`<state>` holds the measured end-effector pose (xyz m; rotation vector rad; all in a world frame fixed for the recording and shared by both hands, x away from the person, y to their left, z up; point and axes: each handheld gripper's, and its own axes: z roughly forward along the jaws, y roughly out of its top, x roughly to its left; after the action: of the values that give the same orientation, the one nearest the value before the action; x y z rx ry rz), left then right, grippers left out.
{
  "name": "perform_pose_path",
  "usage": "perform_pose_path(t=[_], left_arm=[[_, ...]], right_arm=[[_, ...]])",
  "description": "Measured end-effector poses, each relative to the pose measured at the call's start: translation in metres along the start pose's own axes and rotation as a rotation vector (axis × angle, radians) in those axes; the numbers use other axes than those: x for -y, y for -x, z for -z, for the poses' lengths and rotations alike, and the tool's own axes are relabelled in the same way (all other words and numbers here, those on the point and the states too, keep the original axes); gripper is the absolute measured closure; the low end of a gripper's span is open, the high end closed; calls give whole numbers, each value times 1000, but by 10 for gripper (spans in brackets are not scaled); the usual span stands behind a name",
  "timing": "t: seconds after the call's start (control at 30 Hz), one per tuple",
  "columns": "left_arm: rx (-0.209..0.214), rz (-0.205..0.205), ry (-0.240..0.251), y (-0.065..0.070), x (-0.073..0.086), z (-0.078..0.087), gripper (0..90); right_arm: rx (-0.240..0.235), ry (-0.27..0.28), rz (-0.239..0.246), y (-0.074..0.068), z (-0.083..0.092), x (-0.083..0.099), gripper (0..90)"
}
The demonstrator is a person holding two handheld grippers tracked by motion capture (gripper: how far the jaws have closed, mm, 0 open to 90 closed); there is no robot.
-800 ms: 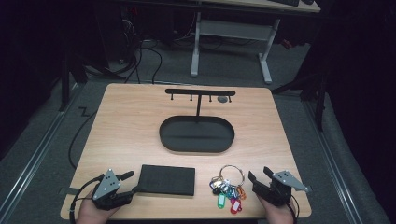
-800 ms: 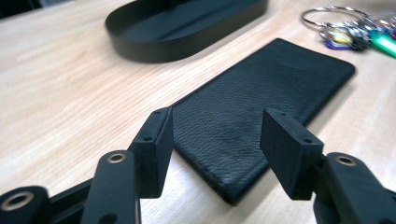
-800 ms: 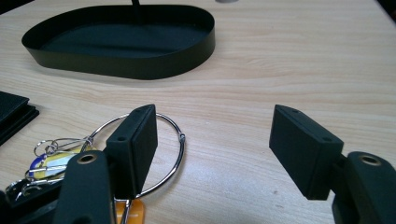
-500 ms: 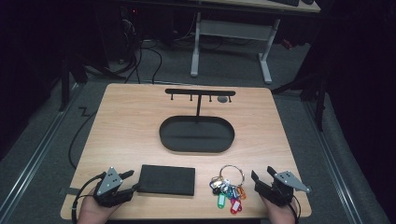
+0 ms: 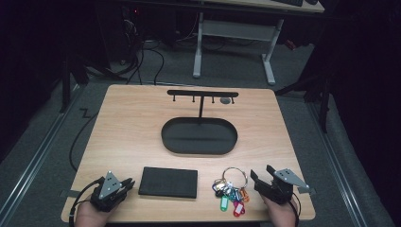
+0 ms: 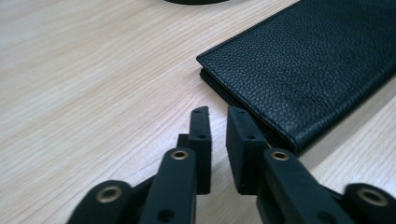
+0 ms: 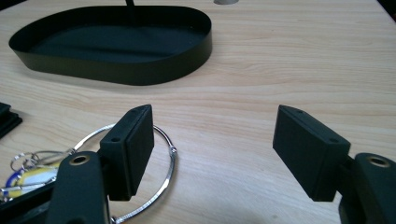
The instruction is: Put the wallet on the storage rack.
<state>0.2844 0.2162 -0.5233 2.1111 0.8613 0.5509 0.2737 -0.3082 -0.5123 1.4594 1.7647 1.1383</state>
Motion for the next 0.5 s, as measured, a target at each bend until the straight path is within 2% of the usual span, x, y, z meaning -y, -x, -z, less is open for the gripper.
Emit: perform_pose_path(t=[0.3, 0.5], left_arm=[[-13, -43, -25, 9, 4, 4, 851], [-5, -59, -36, 11, 4, 2, 852]], right_arm=[[-21, -5, 31, -9, -12, -6, 317], [-21, -16, 25, -10, -12, -6, 318]])
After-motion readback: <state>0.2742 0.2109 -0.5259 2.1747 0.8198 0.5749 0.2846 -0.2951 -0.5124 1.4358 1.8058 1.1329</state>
